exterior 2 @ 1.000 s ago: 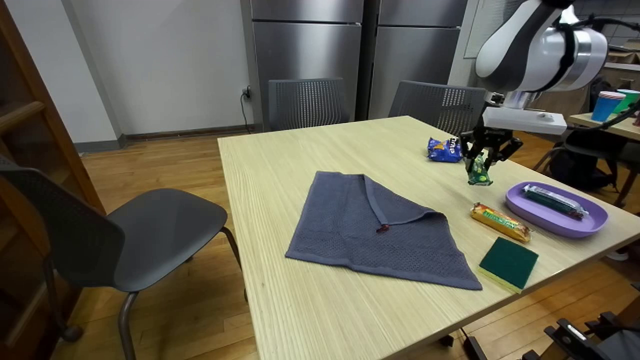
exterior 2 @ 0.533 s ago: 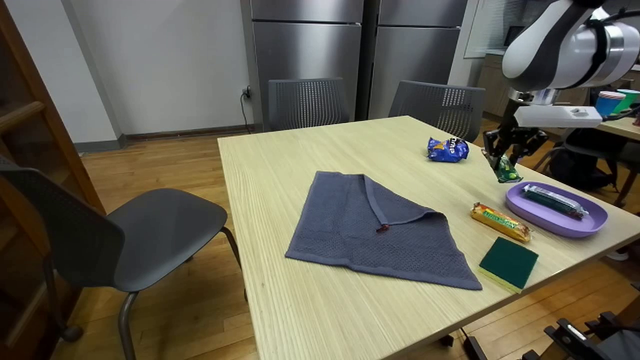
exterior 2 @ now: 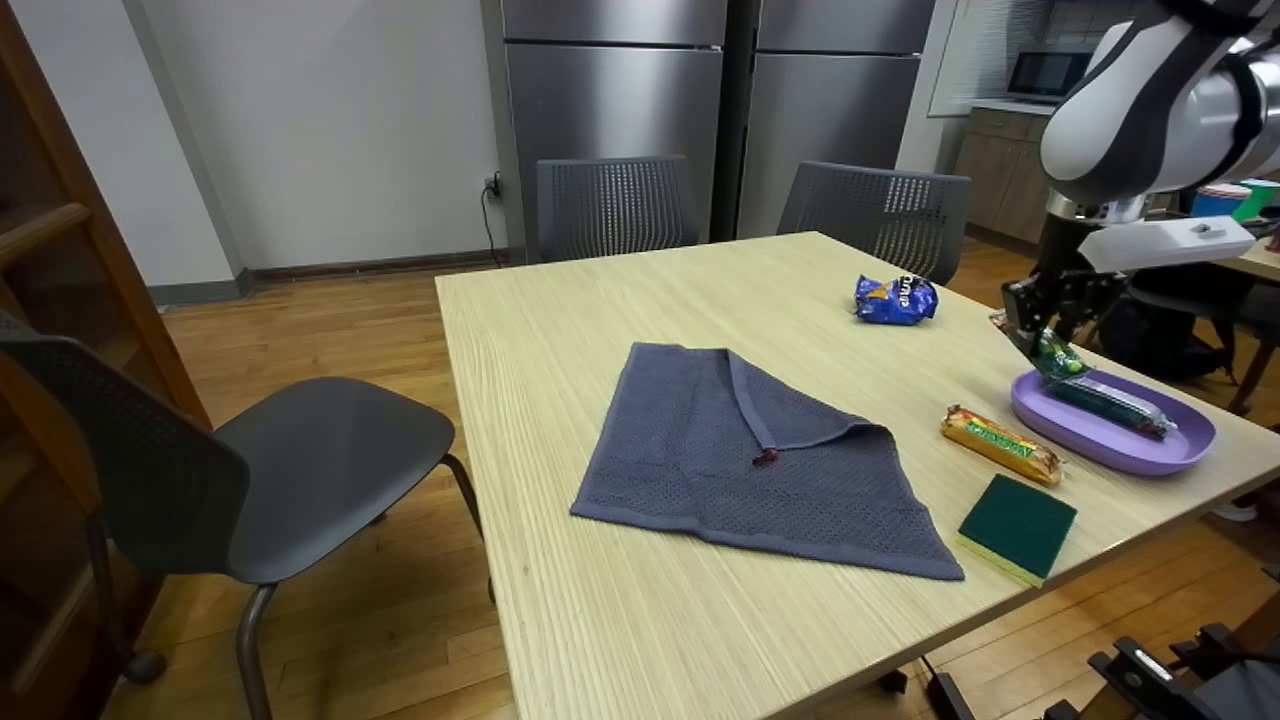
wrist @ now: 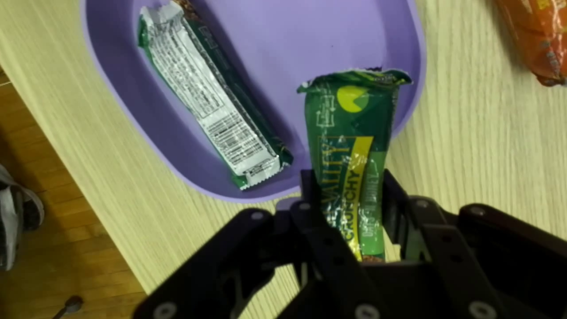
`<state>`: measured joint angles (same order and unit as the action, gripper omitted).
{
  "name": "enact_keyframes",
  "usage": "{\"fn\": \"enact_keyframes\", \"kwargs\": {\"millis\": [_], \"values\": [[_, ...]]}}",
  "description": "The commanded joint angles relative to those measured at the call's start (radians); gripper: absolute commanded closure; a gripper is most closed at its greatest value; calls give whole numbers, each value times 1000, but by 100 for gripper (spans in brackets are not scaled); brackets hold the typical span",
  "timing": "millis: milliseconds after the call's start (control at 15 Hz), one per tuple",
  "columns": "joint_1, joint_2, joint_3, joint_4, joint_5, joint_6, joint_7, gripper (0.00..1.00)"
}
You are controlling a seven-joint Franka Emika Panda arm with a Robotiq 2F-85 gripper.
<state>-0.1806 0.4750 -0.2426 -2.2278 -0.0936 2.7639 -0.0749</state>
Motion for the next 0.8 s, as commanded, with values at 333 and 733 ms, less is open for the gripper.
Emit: {"fn": "enact_keyframes", "kwargs": {"millis": [333, 733], "values": [[0, 37, -44, -11, -153, 5, -56, 89], [3, 68, -54, -11, -217, 1, -67, 89]]}}
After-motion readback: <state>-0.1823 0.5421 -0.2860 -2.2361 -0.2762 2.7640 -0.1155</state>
